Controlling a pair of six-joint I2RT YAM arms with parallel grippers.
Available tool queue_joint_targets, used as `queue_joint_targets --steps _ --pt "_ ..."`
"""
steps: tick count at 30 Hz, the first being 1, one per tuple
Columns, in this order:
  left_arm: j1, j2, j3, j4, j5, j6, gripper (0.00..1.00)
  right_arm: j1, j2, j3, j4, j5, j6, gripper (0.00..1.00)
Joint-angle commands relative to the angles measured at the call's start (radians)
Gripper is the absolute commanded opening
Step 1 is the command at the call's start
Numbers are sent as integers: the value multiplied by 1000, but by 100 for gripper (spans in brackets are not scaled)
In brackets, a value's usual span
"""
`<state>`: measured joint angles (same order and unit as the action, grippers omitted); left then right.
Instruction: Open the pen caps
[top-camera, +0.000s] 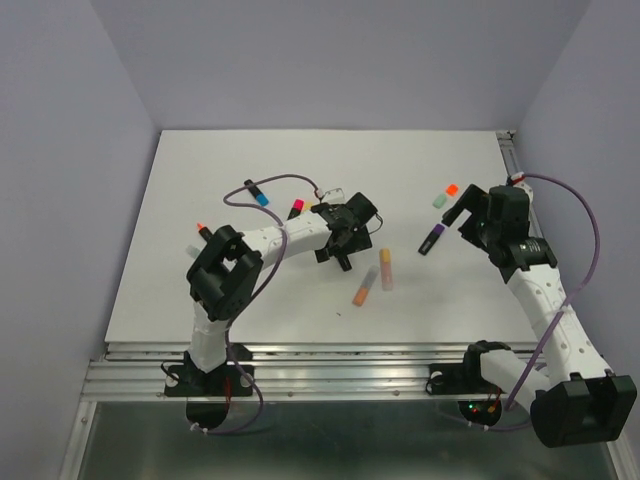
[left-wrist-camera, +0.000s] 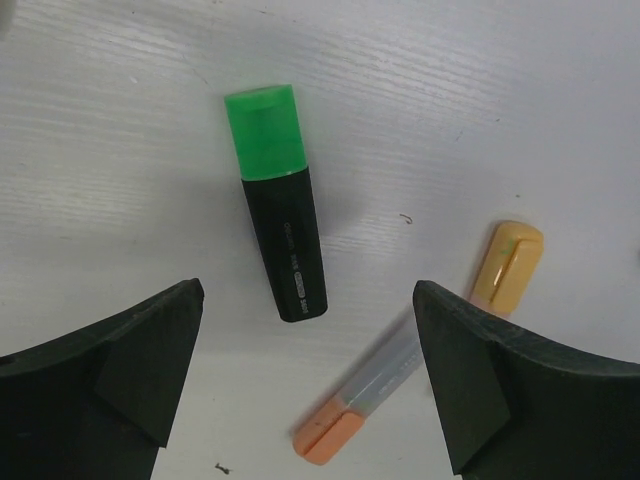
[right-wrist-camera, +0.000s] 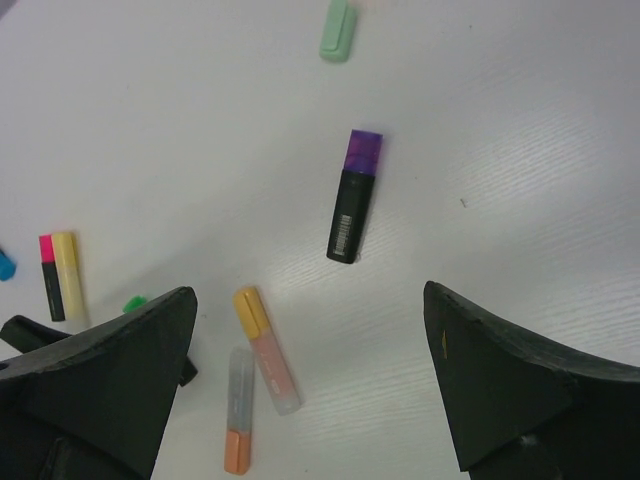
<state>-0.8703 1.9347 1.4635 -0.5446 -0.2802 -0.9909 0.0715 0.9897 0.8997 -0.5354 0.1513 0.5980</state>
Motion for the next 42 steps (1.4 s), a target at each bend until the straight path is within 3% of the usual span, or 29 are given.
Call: queue_joint_targets --steps 1,12,18,21,22,24,28,31,35,42 --pt "-1 53 70 -51 -25 -11 96 -6 -8 -21 -1 31 -14 100" --pt "13 156 135 -132 -51 -34 77 -6 -34 -73 29 30 -9 100" --pt "13 167 113 -118 -30 -29 59 -4 -33 -73 20 82 5 100" --pt "13 173 93 -103 -10 -12 44 -6 -37 -74 18 96 9 100" --pt "11 175 89 -103 -8 -11 34 -6 -42 -74 18 99 9 100" --pt "11 178 83 -100 -5 1 32 -4 -43 -77 23 106 11 100" --pt "11 164 52 -88 -4 20 5 -6 -48 -79 26 108 11 100" --pt "10 133 23 -63 -8 56 0 -6 -51 -82 41 68 -7 100" --pt "-7 3 -78 49 -59 129 0 -4 -57 -96 92 -105 -49 100" --pt "-65 -398 -386 417 -80 291 0 -4 -31 -151 305 -699 -31 100"
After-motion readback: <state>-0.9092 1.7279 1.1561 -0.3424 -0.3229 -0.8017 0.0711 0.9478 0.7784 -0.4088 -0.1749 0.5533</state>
